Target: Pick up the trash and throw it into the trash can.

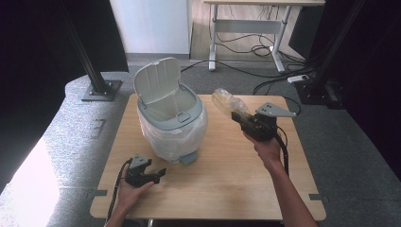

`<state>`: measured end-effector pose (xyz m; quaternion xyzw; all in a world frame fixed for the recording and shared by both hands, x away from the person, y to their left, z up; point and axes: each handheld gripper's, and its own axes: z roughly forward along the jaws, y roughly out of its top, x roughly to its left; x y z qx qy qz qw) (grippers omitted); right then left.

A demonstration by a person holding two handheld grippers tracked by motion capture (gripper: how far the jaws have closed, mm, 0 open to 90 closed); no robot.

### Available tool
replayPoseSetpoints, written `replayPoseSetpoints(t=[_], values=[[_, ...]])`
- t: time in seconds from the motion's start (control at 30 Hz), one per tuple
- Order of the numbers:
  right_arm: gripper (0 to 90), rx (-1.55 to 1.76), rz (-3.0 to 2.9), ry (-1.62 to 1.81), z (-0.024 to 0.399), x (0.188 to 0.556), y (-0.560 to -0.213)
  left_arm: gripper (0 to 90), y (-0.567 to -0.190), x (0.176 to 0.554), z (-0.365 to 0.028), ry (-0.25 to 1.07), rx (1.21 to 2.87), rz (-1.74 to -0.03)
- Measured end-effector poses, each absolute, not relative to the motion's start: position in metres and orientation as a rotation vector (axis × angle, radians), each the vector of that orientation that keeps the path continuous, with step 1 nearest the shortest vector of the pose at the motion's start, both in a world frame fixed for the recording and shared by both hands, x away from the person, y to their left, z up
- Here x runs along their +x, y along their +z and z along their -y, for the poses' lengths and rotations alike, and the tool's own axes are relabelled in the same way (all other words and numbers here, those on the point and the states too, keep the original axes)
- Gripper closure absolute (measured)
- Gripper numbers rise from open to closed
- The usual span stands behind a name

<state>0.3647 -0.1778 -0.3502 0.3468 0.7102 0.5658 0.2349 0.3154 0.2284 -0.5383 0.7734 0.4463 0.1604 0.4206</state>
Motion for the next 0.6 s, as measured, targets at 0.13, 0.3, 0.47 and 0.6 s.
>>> replayPoseSetpoints(t=[0.13,0.3,0.47,0.6], values=[[81.2,0.943,-1.957,1.556,0.17,0.37,-0.348,22.6,-0.539,0.316,-0.228,0.4,1.936,-1.119],[81.2,0.941,-1.959,1.57,0.165,0.374,-0.346,22.6,-0.539,0.316,-0.228,0.395,1.939,-1.119],[81.2,0.928,-1.96,1.585,0.16,0.378,-0.343,22.6,-0.539,0.316,-0.228,0.394,1.939,-1.12],[81.2,0.918,-1.966,1.599,0.153,0.382,-0.342,22.6,-0.54,0.316,-0.228,0.393,1.941,-1.12]])
